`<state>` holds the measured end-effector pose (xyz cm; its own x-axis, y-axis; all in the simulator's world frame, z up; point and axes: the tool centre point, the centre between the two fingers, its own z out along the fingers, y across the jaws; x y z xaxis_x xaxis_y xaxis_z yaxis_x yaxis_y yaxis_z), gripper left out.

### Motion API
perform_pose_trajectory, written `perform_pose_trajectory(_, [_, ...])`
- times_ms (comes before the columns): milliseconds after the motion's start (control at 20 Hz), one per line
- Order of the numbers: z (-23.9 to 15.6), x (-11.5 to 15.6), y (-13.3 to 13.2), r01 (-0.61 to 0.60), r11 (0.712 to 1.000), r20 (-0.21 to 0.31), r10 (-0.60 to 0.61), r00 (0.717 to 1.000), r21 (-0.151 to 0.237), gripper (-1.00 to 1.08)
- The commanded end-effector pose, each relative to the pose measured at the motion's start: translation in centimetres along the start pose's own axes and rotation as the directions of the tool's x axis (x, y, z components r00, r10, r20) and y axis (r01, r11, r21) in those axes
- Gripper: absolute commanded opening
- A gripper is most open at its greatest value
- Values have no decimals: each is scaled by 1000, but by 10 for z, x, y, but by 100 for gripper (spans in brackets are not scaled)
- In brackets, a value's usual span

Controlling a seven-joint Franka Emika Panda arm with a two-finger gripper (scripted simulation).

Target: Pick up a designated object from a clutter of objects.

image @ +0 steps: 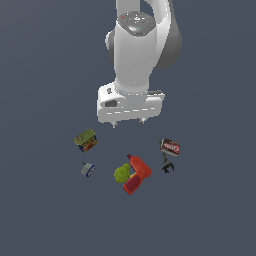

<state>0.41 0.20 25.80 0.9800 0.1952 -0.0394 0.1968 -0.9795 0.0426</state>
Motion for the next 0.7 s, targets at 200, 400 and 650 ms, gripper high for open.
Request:
perform_pose_trajectory(200, [54,18,-56,286,958,3,-286,958,-28,100])
perform_pose_trajectory(400, [94,25,-103,489,872,0,-489,872,-32,100])
perform_pose_trajectory(650, [134,23,-158,678,734,-15,-679,734,-25,100])
